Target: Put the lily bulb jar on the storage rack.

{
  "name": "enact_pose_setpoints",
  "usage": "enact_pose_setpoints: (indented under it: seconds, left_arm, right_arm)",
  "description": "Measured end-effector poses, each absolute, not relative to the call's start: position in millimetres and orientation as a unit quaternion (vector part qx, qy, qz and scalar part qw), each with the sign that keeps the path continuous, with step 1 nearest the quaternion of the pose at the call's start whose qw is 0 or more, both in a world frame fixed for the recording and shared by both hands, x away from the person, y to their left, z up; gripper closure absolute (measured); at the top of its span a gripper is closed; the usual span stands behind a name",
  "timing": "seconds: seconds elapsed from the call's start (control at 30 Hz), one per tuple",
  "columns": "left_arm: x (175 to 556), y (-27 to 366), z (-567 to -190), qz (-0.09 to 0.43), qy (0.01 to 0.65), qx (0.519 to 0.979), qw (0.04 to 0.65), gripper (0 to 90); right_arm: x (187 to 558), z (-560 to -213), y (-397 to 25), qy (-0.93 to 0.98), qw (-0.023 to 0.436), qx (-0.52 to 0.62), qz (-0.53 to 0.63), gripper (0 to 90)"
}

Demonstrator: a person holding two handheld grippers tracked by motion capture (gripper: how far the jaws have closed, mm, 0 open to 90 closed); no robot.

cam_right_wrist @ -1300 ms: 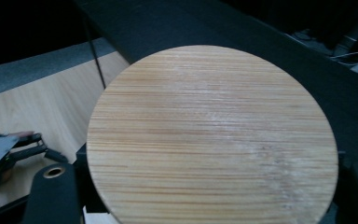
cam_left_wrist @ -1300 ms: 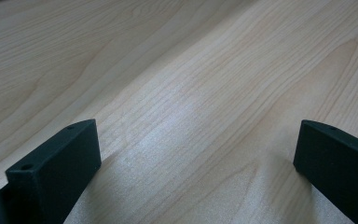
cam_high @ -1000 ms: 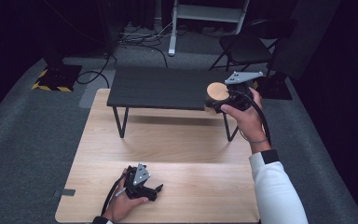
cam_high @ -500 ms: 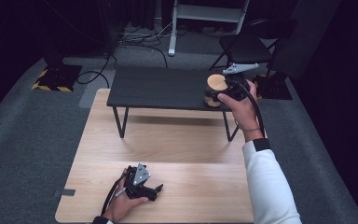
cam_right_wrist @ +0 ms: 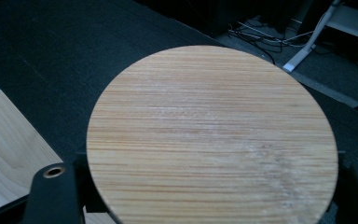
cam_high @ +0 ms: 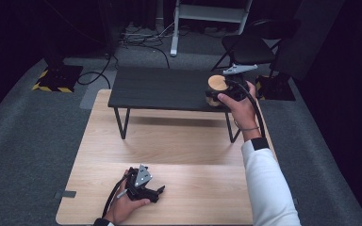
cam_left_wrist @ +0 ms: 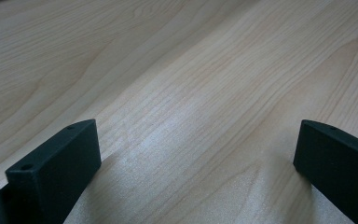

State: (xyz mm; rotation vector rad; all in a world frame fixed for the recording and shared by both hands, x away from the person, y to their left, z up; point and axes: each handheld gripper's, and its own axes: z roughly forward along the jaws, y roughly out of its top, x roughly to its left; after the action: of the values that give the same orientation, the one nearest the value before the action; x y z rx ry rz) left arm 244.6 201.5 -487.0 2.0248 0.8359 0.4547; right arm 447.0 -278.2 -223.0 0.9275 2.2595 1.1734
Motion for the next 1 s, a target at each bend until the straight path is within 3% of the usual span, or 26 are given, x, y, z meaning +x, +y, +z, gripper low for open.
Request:
enact_pose_setpoints:
  seconds: [0.3, 0.5, 1.0]
  left_arm:
    - [244.7, 201.5, -487.1, 0.183, 0.336, 0.814, 0.437, 0.4]
    - [244.7, 201.5, -486.9, 0.182, 0.336, 0.814, 0.437, 0.5]
    - [244.7, 201.5, -486.9, 0.183, 0.336, 0.814, 0.437, 0.4]
  right_arm:
    - [450.3, -230.8, -283.6, 0.802, 0.202, 0.351, 0.439, 22.0]
    - [447.7, -229.8, -283.8, 0.796, 0.202, 0.362, 0.44, 5.8]
    - [428.1, -223.7, -299.9, 0.792, 0.23, 0.353, 0.441, 4.0]
